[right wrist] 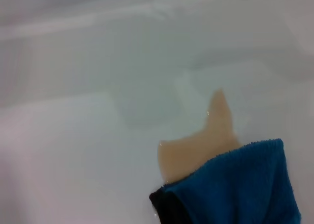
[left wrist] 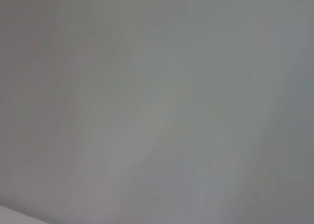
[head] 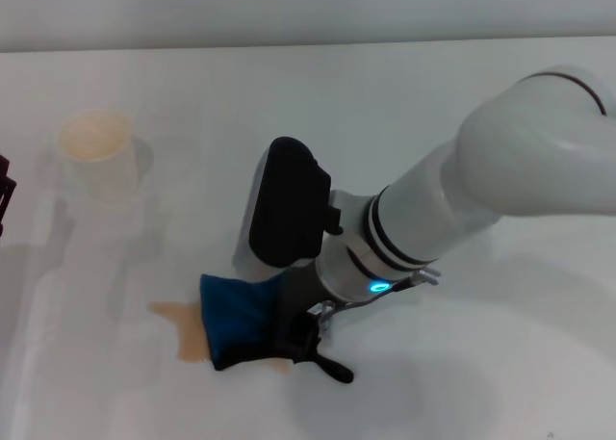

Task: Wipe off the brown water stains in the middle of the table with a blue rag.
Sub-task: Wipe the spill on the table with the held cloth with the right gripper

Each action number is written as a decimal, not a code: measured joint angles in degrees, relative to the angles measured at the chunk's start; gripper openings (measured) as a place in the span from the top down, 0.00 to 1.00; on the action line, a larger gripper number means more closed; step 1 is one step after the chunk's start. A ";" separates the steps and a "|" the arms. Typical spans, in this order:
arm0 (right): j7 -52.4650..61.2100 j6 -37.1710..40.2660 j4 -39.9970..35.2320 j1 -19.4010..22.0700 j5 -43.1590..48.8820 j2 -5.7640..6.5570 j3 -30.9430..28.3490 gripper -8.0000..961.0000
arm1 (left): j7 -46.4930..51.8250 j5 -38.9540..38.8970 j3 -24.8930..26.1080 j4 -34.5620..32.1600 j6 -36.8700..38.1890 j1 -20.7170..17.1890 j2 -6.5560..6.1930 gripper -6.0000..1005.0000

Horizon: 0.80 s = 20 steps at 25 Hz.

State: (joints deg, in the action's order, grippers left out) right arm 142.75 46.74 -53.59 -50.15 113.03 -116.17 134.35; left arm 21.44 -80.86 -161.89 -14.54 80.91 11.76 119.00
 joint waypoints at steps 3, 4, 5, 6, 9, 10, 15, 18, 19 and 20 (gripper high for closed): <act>-0.02 -1.87 -0.31 0.08 -1.00 -0.05 1.20 0.90 | 0.00 0.00 0.00 0.04 -0.03 0.05 0.00 0.12; -0.02 -2.37 -0.47 0.12 -1.23 -0.06 1.51 0.90 | 0.00 0.00 0.00 0.04 -0.04 0.05 0.00 0.12; -0.02 -3.05 -0.68 0.16 -1.54 -0.07 1.97 0.90 | 0.00 0.00 0.00 0.04 -0.04 0.05 0.00 0.12; -0.03 -3.86 -0.90 0.20 -1.92 -0.10 2.53 0.90 | 0.00 0.00 0.01 0.04 -0.05 0.05 0.00 0.12; -0.08 -6.09 -1.52 0.22 -2.21 -0.14 4.21 0.90 | 0.00 0.00 0.11 0.15 -0.05 0.06 0.00 0.12; -0.08 -7.21 -1.76 0.22 -2.24 -0.14 4.96 0.90 | 0.00 0.00 0.10 0.24 -0.06 0.10 0.00 0.12; -0.11 -12.68 -2.42 0.25 -2.26 -0.17 8.05 0.90 | 0.00 0.00 0.03 0.47 -0.06 0.31 0.00 0.12; -0.11 -15.73 -2.40 0.05 -2.24 -0.13 9.35 0.90 | 0.00 0.00 0.03 0.48 -0.06 0.50 0.00 0.12; -0.11 -16.88 -2.43 0.03 -2.24 -0.12 9.89 0.90 | 0.00 0.00 0.00 0.48 -0.06 0.65 0.00 0.12; -0.11 -17.77 -2.45 0.03 -2.26 -0.11 10.36 0.90 | 0.00 0.00 0.00 0.48 -0.06 0.65 0.00 0.12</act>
State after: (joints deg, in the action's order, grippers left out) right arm 142.64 28.96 -56.04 -50.12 110.78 -116.28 144.71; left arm 21.44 -80.86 -161.89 -14.06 80.85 12.41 119.01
